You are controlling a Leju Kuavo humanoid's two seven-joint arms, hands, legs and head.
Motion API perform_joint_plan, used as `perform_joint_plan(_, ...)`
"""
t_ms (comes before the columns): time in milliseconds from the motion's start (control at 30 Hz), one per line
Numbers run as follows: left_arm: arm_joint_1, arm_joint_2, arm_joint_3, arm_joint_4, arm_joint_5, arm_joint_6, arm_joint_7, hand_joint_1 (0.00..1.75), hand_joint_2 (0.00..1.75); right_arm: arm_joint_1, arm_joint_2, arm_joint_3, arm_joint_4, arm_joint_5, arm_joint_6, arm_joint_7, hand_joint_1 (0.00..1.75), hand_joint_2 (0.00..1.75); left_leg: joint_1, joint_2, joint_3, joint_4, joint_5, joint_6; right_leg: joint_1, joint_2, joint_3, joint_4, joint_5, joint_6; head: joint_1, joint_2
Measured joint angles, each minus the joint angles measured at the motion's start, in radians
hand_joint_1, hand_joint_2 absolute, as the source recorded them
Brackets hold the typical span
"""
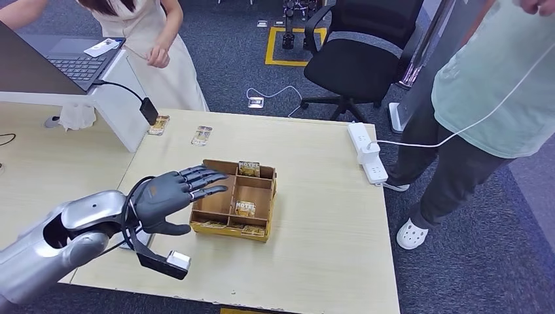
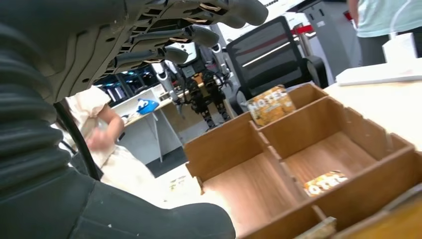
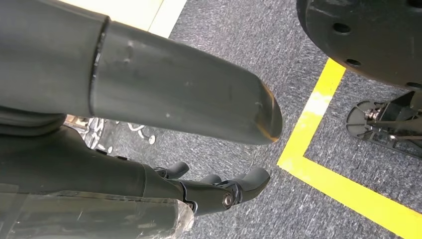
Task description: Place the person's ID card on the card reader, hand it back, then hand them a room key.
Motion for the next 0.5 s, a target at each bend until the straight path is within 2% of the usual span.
perform_joint_plan(233,0.049,-0.027,-0.050,-0.011,-0.103,0.088,0.120,0.00,1.75,0.000,0.030,-0.022,-0.033,0.000,0.011,0.012,0.00,0.00,0.000,0.000,0.000,0.000,0.000,0.000,0.000,0.000,0.000,0.000,0.000,0.000,0.000,0.000)
perform_joint_plan(500,0.153,-0.073,-0.072,-0.005,-0.274,0.190,0.273,0.00,1.75,0.004,0.044,-0.048,-0.068,0.000,0.024,0.022,0.00,0.00,0.000,0.000,0.000,0.000,0.000,0.000,-0.001,0.000,0.000,0.000,0.000,0.000,0.000,0.000)
